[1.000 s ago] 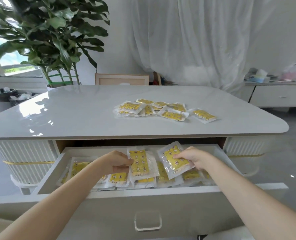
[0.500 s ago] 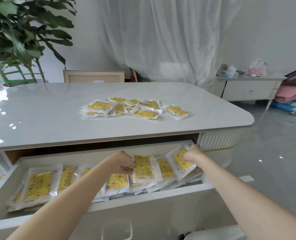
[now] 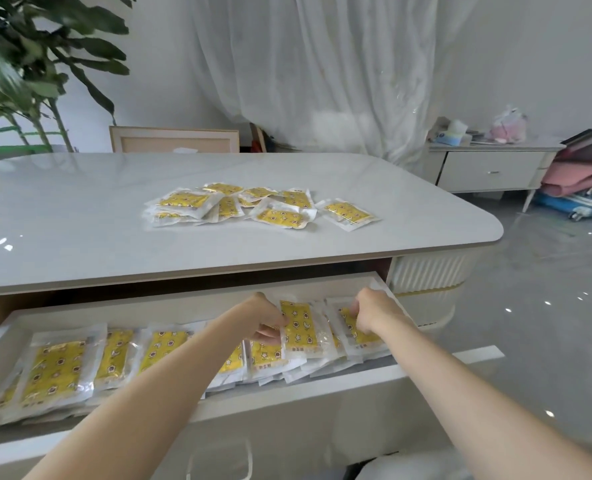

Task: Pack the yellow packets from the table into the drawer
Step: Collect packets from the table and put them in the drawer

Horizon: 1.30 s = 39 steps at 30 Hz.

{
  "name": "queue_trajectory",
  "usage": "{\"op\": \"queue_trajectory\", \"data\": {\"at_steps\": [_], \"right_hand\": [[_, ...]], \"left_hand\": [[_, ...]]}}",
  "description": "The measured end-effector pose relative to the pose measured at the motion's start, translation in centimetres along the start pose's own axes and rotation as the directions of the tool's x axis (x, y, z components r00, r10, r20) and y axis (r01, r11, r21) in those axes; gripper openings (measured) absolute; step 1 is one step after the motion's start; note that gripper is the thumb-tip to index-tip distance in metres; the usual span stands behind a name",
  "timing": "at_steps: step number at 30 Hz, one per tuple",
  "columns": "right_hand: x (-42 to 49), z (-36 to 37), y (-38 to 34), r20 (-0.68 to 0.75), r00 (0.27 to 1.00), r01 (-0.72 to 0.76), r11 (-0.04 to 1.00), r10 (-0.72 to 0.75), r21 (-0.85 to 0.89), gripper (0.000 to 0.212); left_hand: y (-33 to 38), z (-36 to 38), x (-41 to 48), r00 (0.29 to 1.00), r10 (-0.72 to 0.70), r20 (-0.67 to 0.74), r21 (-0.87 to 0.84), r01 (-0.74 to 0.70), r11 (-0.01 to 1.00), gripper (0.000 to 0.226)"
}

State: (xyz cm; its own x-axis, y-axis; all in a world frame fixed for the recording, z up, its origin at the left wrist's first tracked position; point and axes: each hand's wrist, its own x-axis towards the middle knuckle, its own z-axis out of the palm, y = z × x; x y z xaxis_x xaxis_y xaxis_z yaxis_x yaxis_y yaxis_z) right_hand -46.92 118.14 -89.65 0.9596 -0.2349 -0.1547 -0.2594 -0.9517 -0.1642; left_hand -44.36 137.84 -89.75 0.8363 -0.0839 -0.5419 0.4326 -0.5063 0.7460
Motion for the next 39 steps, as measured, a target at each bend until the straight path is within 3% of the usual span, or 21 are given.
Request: {"op": "queue_trajectory", "data": {"at_steps": [7,12,14,16,19,21,24,27,30,33,39], "right_hand": [[0.9,-0.3,1.7,0.113,0.990,-0.100,0.975,0.079,0.196,0.041],[1.1,-0.7,1.6,0.132,0.986,-0.139,0.937,0.101,0.320,0.043],[1.1,-0.7,1.5,0.131,0.986,-0.147,0.927,0.108,0.345,0.044],[1.0,-0.8,1.5,0.138,0.984,-0.156,0.919,0.113,0.362,0.047],[0.8,-0.9,1.3,0.138,0.984,-0.159,0.913,0.115,0.376,0.048],[0.6,-0.9,1.2,0.128,0.985,-0.160,0.910,0.120,0.382,0.047],[0.5,-0.9,1.2,0.122,0.985,-0.158,0.907,0.119,0.390,0.047],[0.3,-1.0,1.1,0.114,0.987,-0.149,0.907,0.113,0.394,0.047],[-0.1,-0.9,1.1,0.107,0.990,-0.132,0.911,0.097,0.392,0.047],[-0.7,-1.0,1.2,0.095,0.993,-0.100,0.911,0.067,0.400,0.048],[-2.3,-2.3,0.3,-0.005,1.000,0.018,0.907,-0.017,0.421,0.044]], "left_hand": [[1.6,2.2,-0.2,0.998,0.004,0.066,-0.086,0.002,0.996,0.055],[2.1,3.3,0.2,0.997,0.021,0.074,-0.085,-0.014,0.996,0.043],[2.1,3.9,0.7,0.998,0.046,0.032,-0.011,-0.046,0.999,0.036],[2.0,4.4,1.1,0.992,0.113,-0.056,0.174,-0.102,0.979,0.029],[1.6,4.8,0.9,0.954,0.272,-0.125,0.415,-0.199,0.888,0.041],[1.5,4.7,0.6,0.896,0.418,-0.150,0.601,-0.253,0.758,0.049],[1.2,4.6,0.2,0.810,0.586,-0.018,0.692,-0.413,0.592,0.036],[0.6,4.9,-0.1,0.808,0.554,0.202,0.761,-0.485,0.430,0.040],[0.4,5.0,-0.1,0.835,0.479,0.270,0.817,-0.462,0.345,0.049],[0.3,4.9,-0.6,0.842,0.457,0.285,0.821,-0.461,0.337,0.048],[1.0,2.8,-3.3,0.794,0.585,0.166,0.740,-0.492,0.458,0.037]]}}
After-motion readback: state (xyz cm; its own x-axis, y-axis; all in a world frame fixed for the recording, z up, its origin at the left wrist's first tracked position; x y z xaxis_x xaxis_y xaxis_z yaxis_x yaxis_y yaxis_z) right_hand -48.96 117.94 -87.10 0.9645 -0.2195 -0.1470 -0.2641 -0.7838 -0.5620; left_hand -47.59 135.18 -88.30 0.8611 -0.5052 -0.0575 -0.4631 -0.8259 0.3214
